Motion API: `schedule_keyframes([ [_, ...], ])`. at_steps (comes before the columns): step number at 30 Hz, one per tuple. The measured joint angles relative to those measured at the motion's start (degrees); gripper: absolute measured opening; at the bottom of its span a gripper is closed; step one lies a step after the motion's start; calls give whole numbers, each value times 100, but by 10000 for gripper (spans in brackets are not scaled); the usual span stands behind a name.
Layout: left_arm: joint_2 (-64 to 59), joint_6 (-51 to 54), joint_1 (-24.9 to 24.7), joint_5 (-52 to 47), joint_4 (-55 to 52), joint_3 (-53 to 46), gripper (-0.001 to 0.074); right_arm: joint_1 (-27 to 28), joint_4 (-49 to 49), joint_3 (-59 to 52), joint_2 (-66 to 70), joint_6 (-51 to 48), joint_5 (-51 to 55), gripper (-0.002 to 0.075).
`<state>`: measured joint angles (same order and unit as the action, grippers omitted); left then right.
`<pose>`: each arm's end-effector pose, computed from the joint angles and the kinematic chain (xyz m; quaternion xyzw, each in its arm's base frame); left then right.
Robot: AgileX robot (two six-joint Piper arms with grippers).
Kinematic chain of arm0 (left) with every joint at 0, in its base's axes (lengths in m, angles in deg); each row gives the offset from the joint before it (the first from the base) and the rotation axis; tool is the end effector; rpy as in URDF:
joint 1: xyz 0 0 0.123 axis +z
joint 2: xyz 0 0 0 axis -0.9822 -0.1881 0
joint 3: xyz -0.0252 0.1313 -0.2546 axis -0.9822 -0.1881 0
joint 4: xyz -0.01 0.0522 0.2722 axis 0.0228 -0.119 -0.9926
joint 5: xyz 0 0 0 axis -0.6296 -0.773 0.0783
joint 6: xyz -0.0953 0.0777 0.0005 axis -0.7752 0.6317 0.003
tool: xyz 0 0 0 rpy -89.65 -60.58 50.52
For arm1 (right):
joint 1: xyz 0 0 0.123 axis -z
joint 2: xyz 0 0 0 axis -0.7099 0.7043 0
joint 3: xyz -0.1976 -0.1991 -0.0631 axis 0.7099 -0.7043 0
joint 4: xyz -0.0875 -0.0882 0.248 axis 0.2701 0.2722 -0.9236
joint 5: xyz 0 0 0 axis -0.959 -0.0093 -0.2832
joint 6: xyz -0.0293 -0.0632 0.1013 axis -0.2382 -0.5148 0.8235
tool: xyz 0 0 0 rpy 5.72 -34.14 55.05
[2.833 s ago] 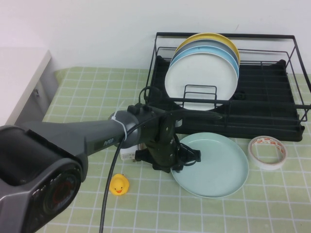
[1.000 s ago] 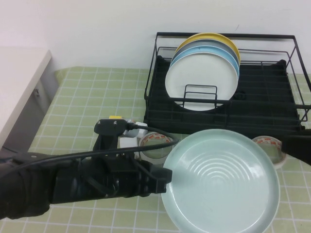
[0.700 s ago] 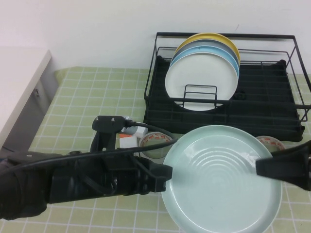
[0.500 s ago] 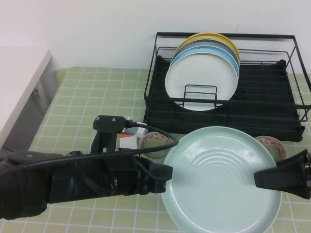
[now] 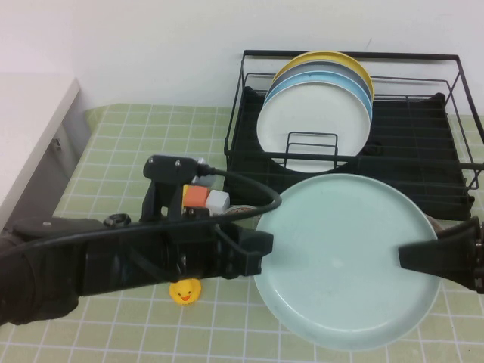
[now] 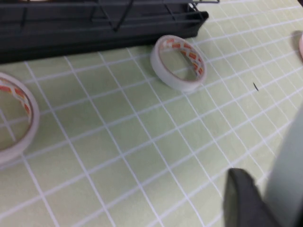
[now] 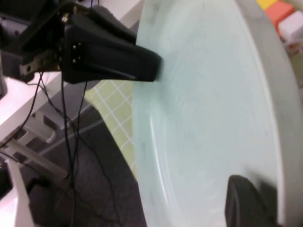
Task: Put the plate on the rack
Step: Hand over the plate, then place the plate on the rack
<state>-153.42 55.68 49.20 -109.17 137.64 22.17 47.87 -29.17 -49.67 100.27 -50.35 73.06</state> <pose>0.2702 -0.2147 0.2136 0.1956 0.8339 -0.3628 0.3670 0.2615 0.0895 0.1993 -0.2752 0.8141 0.3823 0.3397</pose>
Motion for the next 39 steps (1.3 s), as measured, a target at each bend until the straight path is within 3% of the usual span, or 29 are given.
schedule_keyframes([
  [4,0,14,0,148,10,132,411,0,-194,0,0,-484,-148,130],
  [6,36,14,0,235,23,185,505,0,-389,0,0,-816,-379,109],
  [11,456,32,0,835,23,187,567,0,-937,109,23,-1574,-945,98],
  [14,882,32,0,1449,0,187,530,0,-1011,427,131,-1821,-1103,98],
  [17,1318,32,0,2197,12,187,431,0,-1036,927,326,-1917,-1125,98],
  [22,2090,32,0,3197,176,-111,113,0,-1003,2105,829,-1950,-914,98],
  [24,2410,58,0,3299,206,-392,52,0,-977,2655,1126,-1950,-800,97],
  [29,2970,-60,0,3019,219,-1360,6,0,-967,4000,1995,-1990,-729,98],
  [39,3278,-1339,0,1624,208,-2516,0,0,-967,5815,3814,-2700,-750,97],
])
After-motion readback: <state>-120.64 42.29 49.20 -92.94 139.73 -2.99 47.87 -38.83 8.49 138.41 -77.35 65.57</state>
